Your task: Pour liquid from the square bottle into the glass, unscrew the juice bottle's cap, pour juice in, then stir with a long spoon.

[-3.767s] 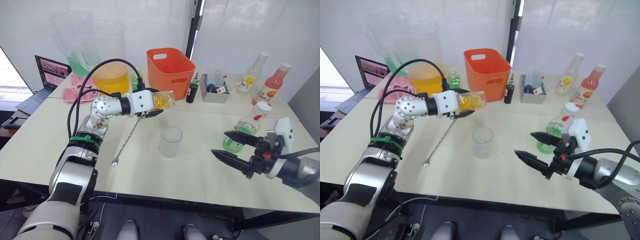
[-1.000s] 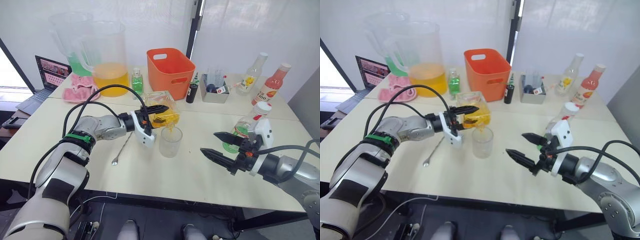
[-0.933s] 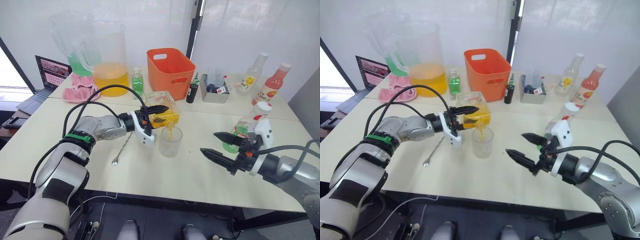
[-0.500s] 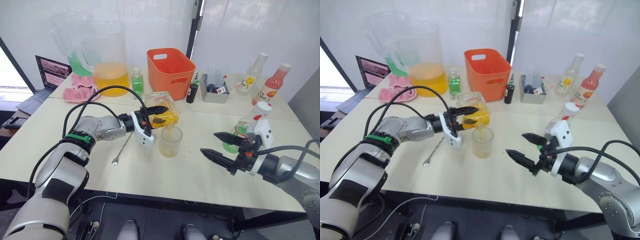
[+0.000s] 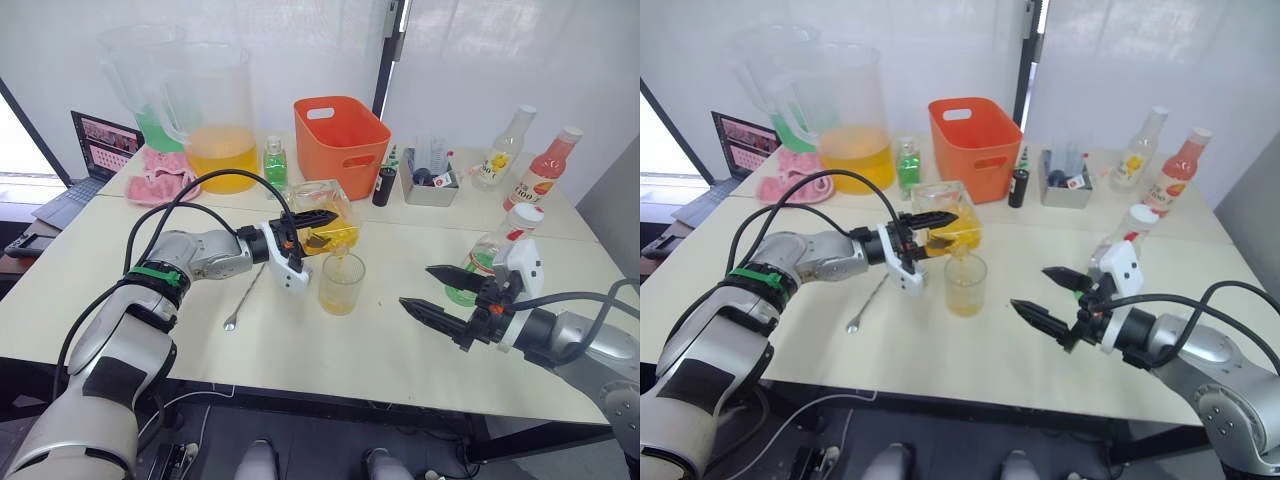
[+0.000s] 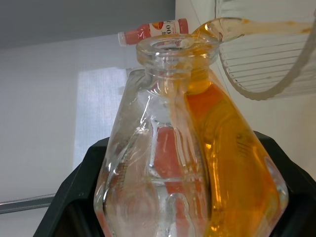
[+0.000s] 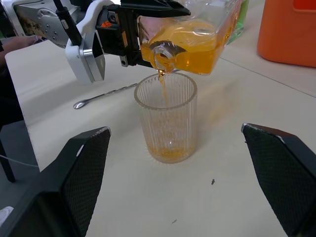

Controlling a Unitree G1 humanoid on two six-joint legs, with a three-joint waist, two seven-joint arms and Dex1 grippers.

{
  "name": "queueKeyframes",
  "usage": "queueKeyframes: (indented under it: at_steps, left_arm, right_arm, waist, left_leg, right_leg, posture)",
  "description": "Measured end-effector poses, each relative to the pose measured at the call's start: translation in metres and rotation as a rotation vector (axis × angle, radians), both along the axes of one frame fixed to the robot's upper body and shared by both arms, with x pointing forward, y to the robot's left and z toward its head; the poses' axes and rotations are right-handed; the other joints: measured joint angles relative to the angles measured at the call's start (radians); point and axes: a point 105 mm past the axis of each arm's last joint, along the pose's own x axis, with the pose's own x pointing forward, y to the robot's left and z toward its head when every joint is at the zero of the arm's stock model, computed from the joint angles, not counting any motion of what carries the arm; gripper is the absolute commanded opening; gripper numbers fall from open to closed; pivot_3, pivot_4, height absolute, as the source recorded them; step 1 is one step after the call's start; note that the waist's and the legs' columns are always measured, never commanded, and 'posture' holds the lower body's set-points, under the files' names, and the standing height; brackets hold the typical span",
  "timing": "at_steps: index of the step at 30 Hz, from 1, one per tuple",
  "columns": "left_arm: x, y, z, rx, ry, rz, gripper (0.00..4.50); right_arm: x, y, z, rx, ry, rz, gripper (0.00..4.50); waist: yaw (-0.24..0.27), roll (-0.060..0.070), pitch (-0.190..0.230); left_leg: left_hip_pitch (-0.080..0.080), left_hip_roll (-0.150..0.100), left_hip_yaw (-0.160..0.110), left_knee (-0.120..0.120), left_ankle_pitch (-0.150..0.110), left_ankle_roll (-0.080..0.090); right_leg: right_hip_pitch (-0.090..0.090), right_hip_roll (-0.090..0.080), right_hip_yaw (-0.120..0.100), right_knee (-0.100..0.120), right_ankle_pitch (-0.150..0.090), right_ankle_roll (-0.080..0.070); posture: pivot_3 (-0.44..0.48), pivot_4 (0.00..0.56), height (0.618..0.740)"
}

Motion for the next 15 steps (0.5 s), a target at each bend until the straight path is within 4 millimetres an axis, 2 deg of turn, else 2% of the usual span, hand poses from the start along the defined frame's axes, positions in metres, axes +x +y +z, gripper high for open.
queueKeyframes:
  at_steps: [15]
  left_arm:
    - [-0.0001,0.0001,0.0003,0.002,-0.006,-0.001,2.83]
  right_arm:
    - [0.0017,0.0016,0.0015,0.002,-0.007,0.003,4.5]
  waist:
    - [0.0,0.0,0.0]
  left_leg:
    - [0.0,0.0,0.0,0.0,0.0,0.0]
  right_leg:
    - [0.0,0.0,0.0,0.0,0.0,0.0]
  posture:
    - [0.0,0.15,0.74]
